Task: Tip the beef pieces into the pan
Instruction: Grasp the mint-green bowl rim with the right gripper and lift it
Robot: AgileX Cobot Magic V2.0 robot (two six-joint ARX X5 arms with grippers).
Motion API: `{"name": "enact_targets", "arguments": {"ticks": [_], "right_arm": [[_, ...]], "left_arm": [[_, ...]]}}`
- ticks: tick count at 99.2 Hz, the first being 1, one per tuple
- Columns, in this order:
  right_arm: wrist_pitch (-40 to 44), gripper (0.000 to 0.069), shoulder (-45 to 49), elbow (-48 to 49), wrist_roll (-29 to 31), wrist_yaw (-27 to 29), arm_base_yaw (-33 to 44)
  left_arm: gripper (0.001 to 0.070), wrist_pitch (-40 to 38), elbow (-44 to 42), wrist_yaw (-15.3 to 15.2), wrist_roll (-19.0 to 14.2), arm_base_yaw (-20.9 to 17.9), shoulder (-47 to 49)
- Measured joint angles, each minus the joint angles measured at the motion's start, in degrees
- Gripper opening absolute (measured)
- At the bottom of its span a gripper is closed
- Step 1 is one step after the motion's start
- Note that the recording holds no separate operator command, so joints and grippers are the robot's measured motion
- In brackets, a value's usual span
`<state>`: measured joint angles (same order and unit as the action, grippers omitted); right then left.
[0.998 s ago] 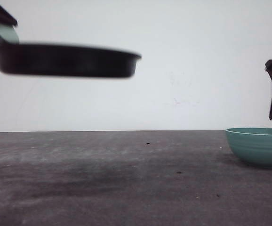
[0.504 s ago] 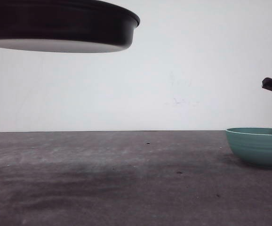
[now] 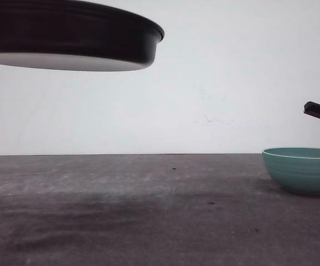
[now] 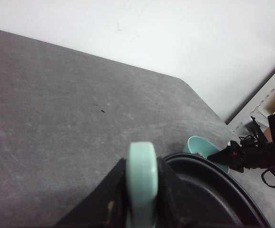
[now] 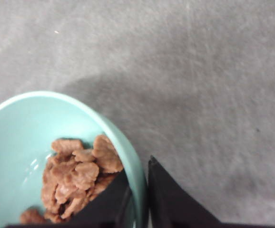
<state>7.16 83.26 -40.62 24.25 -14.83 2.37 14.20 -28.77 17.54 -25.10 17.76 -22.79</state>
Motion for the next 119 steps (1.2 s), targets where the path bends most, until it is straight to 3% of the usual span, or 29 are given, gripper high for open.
{"name": "enact_targets", "arguments": {"ticks": [30, 59, 88, 119], "right_arm": [[3.5, 0.0024, -8.4, -7.8, -0.9, -1.4, -4.5], [9.3, 0.0023, -13.4, -16.8, -6.5, 1.2, -21.6], [6.7, 0.0023, -13.4, -19.7, -20.7, 15.2, -42.2], [0.2, 0.0023, -13.4, -19.7, -48.3, 40.2, -57.7]], "left_arm": [[0.0052, -0.7, -0.1, 0.3, 0.0, 0.0, -6.9], [0.0052, -6.4, -2.9, 2.4, -0.1, 0.3, -19.1], [0.0052, -6.9, -9.1, 3.5, 0.0, 2.3, -26.9], [0.0052, -6.8, -13.5, 4.5, -0.5, 3.1, -27.8]]}}
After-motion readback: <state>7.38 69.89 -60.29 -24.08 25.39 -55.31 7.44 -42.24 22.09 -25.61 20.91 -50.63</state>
